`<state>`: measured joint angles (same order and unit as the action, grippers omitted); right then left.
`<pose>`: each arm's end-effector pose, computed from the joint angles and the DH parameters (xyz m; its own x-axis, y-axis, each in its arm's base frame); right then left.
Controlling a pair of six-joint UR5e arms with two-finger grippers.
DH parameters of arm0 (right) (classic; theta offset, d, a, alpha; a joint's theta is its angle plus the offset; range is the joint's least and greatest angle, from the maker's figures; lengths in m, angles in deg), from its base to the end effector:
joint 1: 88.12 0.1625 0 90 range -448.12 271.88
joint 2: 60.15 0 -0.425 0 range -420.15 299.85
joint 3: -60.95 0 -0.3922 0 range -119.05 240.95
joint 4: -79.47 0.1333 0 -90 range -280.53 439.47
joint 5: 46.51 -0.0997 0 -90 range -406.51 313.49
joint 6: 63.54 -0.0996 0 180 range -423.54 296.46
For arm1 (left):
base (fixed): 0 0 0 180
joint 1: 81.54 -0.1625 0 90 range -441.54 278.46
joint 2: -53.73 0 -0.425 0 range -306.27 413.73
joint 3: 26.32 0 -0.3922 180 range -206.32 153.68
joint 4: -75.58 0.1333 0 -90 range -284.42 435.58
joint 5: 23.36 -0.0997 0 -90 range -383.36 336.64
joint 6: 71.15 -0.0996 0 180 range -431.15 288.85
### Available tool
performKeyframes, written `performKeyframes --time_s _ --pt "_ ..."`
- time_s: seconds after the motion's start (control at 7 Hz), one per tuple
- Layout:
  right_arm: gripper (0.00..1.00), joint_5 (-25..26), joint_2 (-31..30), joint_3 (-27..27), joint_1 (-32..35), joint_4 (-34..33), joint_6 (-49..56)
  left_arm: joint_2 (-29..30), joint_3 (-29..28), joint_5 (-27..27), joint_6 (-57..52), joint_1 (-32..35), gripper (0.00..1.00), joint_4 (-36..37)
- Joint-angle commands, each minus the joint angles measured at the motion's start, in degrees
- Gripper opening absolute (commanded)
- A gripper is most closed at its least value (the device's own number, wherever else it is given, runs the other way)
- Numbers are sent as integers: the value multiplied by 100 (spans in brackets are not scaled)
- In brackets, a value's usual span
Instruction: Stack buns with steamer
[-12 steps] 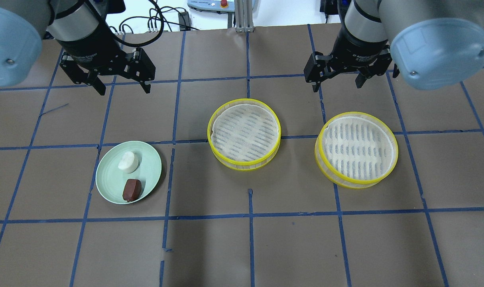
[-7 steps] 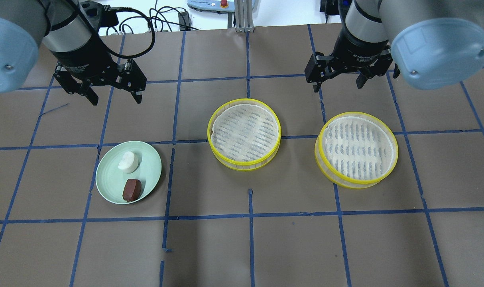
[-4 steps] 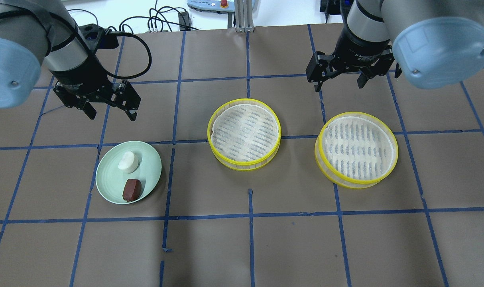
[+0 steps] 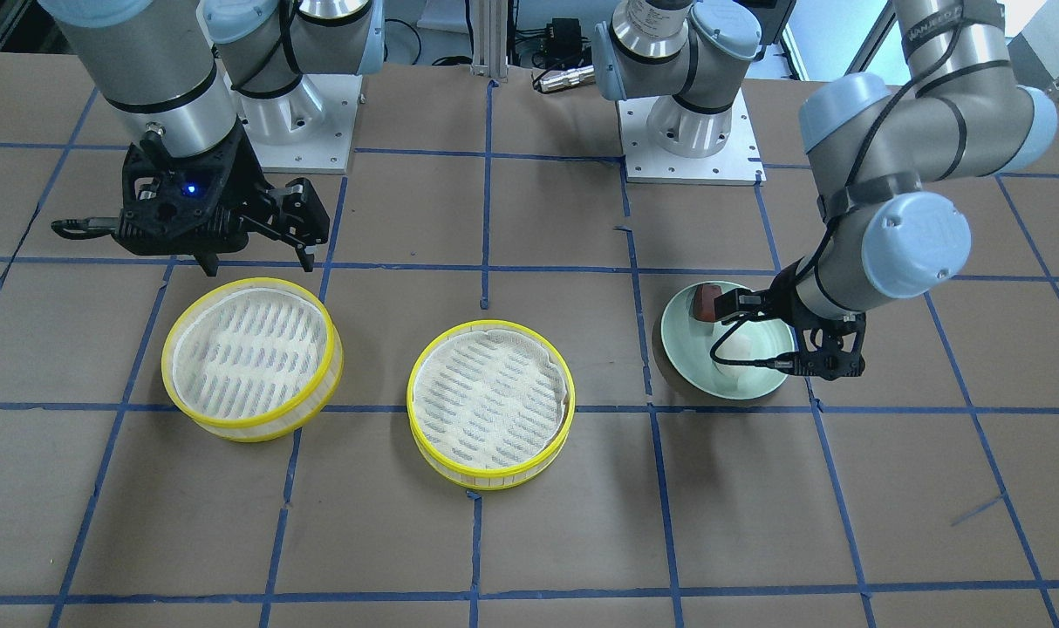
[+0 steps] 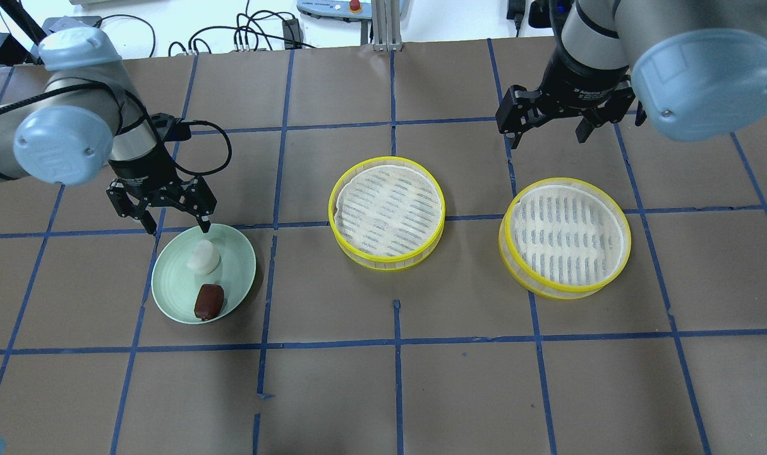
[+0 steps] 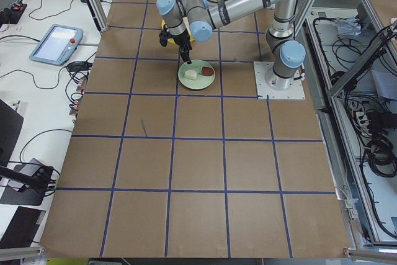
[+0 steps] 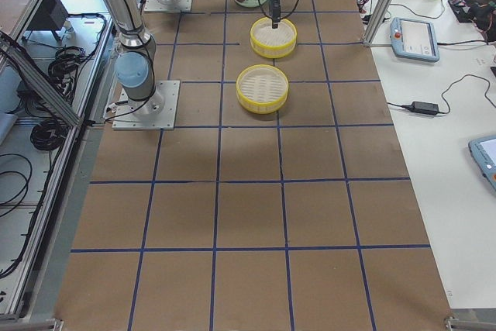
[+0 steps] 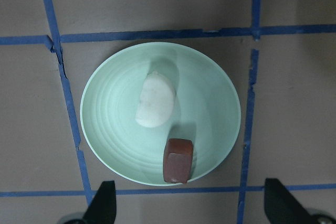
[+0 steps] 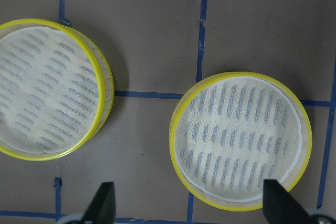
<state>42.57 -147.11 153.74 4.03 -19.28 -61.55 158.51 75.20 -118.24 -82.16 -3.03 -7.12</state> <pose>0.1542 -0.5119 0.4527 -0.9972 -0.0730 -0.0143 -0.0721 0.9961 -0.0515 -0.0183 -0.5364 0.2734 -0.9998 0.0088 -0.0168 0.0027 0.9422 0.3349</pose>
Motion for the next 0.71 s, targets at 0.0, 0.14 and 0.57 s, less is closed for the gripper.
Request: performKeyframes --time_s 0.0,0.14,0.57 --pt "100 -22 21 256 -518 -144 1068 691 192 -145 -7 -56 100 123" --pt "100 -74 47 597 -1245 -293 1806 841 236 -119 1 -56 92 132" --pt "100 -214 354 2159 -2068 -2668 2859 904 237 -110 -7 -47 10 334"
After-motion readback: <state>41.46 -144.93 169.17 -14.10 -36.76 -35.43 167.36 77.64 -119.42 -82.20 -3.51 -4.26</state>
